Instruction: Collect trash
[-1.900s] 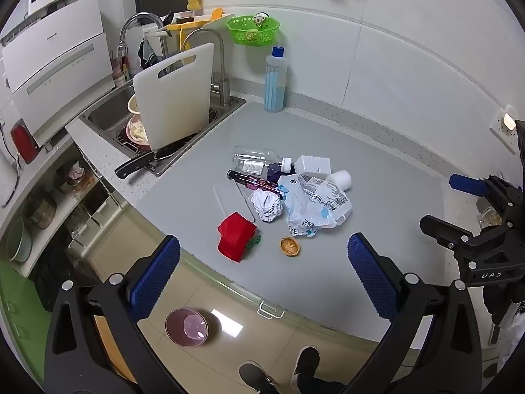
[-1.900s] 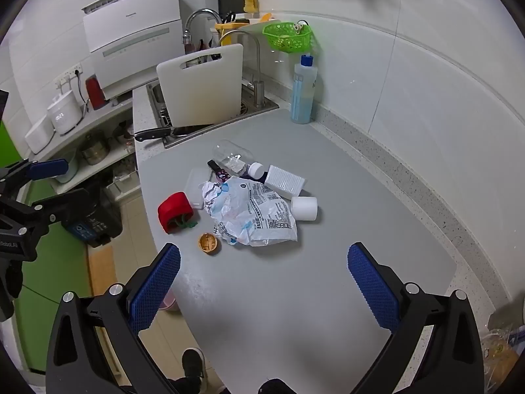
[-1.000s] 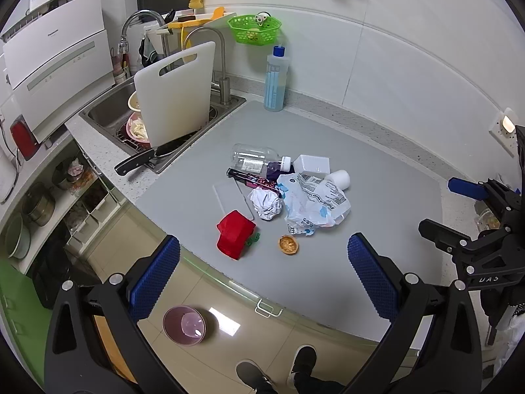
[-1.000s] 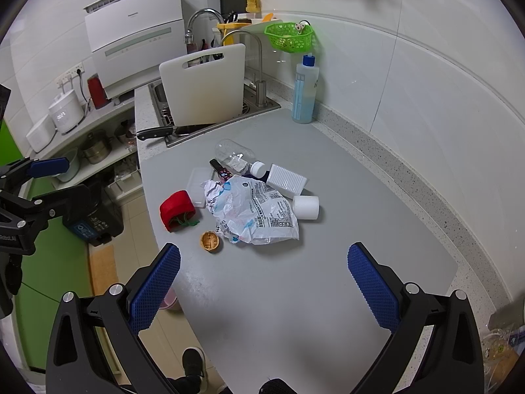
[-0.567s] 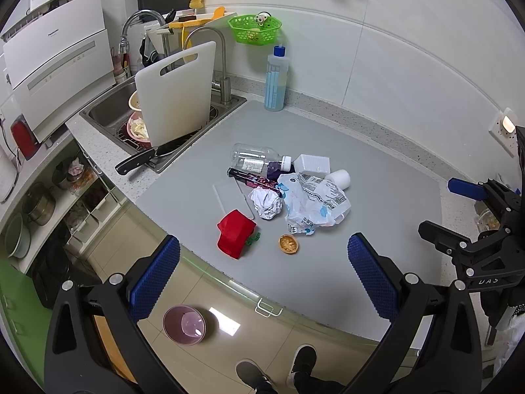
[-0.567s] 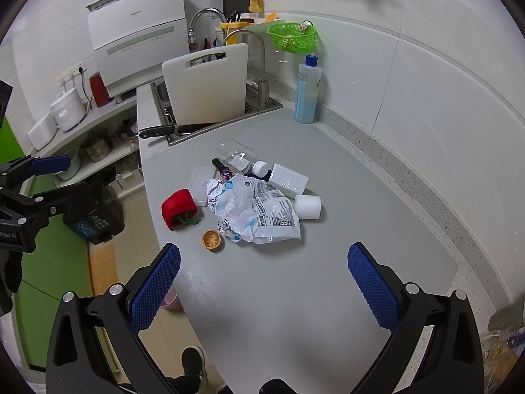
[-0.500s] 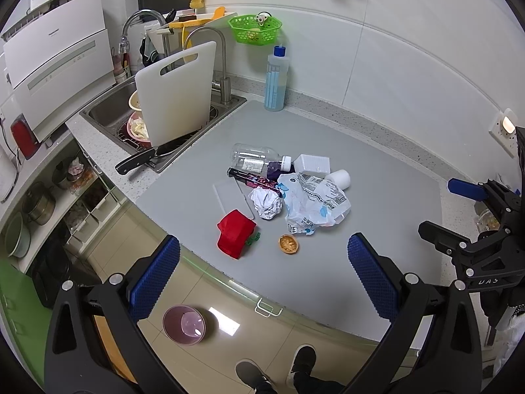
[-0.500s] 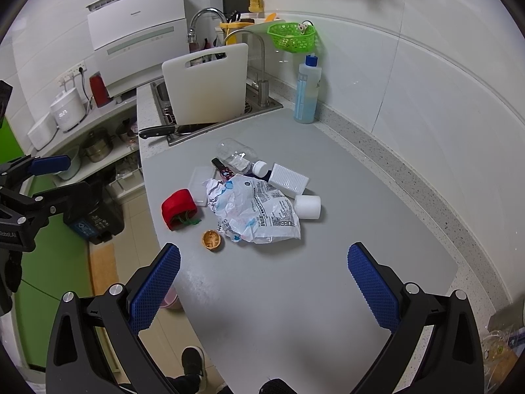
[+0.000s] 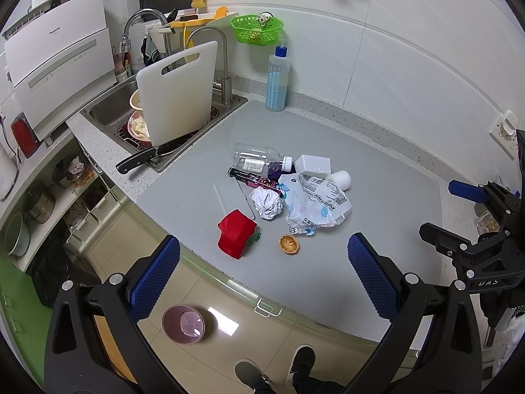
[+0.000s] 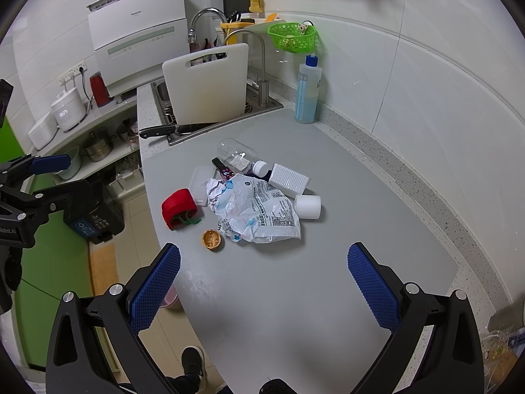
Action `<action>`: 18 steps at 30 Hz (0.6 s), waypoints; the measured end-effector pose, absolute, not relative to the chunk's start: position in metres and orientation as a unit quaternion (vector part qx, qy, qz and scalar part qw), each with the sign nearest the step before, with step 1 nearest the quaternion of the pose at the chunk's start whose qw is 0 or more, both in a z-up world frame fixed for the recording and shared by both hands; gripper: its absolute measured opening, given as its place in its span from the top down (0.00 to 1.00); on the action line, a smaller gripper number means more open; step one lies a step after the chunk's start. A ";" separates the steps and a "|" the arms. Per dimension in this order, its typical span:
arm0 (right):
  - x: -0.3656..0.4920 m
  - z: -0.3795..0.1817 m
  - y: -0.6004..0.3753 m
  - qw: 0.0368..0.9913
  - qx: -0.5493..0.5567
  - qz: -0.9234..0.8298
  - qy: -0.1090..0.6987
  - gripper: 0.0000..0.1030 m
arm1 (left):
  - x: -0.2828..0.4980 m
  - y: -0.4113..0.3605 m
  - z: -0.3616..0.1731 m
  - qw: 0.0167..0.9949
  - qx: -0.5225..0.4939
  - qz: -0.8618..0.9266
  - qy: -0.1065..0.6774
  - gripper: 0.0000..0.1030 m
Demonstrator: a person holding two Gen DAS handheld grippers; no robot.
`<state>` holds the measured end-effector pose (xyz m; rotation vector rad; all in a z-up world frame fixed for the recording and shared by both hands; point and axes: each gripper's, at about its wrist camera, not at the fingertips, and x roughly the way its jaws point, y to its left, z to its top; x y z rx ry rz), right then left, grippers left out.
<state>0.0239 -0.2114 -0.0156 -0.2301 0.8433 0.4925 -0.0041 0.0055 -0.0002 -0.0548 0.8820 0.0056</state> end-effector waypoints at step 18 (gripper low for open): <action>0.026 -0.018 -0.212 0.876 -0.110 0.237 0.405 0.05 | -0.003 0.007 -0.003 0.903 -0.028 0.004 0.430 0.03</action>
